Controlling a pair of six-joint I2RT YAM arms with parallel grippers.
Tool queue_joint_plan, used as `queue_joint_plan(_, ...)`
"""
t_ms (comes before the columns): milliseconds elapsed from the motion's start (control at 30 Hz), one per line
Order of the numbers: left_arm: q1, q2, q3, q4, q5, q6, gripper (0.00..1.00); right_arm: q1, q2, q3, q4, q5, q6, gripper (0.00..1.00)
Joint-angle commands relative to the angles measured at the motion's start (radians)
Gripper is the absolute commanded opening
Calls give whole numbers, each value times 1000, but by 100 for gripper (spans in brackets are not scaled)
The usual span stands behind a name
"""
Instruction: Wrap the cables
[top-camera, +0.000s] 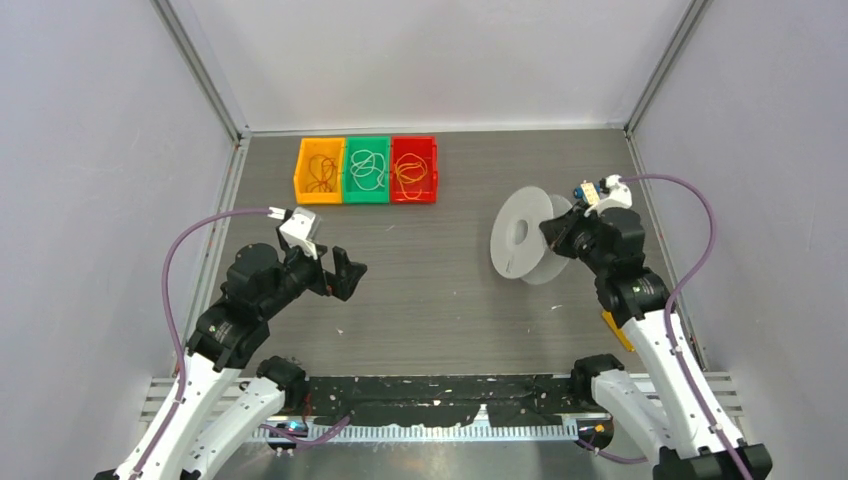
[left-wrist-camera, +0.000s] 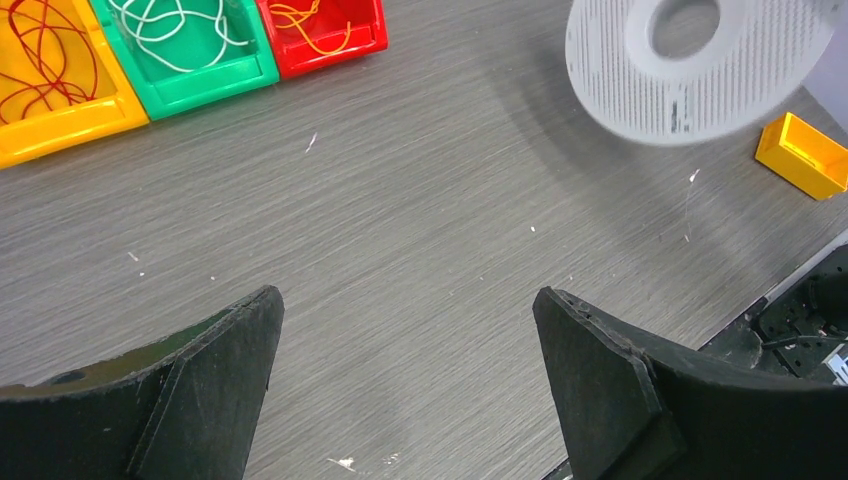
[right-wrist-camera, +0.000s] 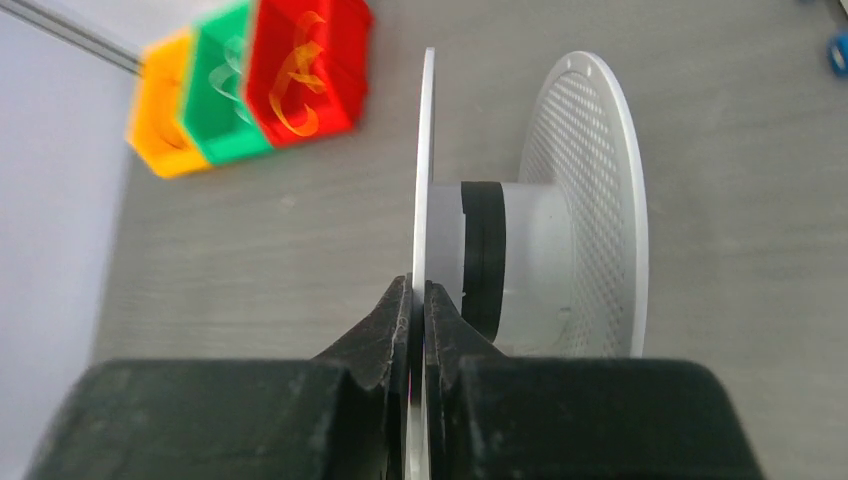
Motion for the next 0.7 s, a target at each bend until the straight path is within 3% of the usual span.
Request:
queue_joint_plan(0,-2,-9,19,33,19,-9,100,164,20,107,-337,425,-17,5)
queue_joint_plan(267,-2,1,19,33,51,4,100,558,231,264,-445,781,125,5)
queue_joint_plan(533,-2,-9,18,31,42,14,100,739,475,452,-457,907,179,6)
queue_joint_plan(667,-2,-7,17,31,43,15,100,778,561,515,-462,921,198,15)
